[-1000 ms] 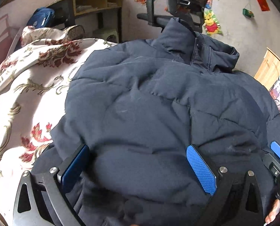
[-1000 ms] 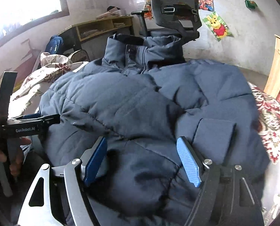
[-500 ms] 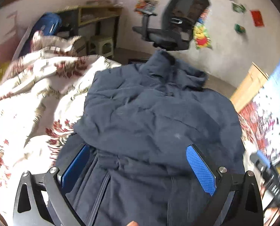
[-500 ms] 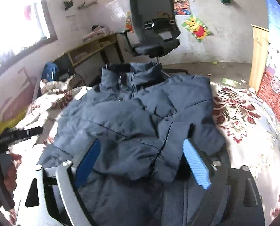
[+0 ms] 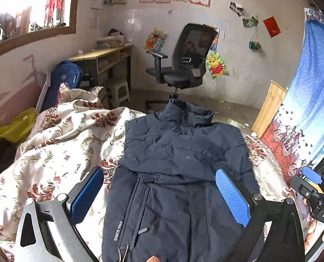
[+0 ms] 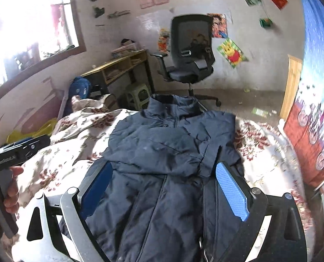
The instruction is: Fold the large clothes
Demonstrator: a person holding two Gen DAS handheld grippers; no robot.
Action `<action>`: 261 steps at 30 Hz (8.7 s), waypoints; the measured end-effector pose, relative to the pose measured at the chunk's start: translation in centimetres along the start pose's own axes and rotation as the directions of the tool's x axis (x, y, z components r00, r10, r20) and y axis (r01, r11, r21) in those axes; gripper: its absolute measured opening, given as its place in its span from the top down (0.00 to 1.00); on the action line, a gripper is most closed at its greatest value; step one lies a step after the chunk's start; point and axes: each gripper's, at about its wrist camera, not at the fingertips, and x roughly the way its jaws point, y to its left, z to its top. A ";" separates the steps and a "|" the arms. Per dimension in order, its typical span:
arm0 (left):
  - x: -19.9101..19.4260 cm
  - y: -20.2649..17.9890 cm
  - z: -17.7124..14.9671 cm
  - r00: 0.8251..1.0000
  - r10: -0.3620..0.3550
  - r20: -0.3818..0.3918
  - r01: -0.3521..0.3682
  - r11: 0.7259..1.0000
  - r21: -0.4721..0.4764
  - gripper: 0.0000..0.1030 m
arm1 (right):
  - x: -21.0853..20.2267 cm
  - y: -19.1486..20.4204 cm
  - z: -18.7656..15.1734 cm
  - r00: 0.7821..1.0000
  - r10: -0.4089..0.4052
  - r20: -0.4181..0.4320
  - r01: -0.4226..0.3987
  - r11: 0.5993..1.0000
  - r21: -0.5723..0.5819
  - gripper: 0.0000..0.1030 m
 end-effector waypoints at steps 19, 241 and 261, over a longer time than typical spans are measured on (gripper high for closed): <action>-2.4 -0.7 10.1 0.977 0.092 0.191 -0.112 0.989 0.093 0.00 | -0.6 4.1 14.3 0.989 -0.128 -0.067 0.114 0.976 -0.188 0.09; 10.2 -3.3 2.7 0.982 -0.050 0.180 0.033 0.995 0.094 0.00 | 7.1 -4.5 6.5 0.996 -0.018 0.087 0.029 0.992 -0.125 0.02; 2.4 3.3 -11.1 0.988 -0.012 0.156 -0.013 0.987 0.157 0.00 | 0.0 -0.6 -9.3 0.998 -0.006 0.065 0.021 0.974 -0.226 0.02</action>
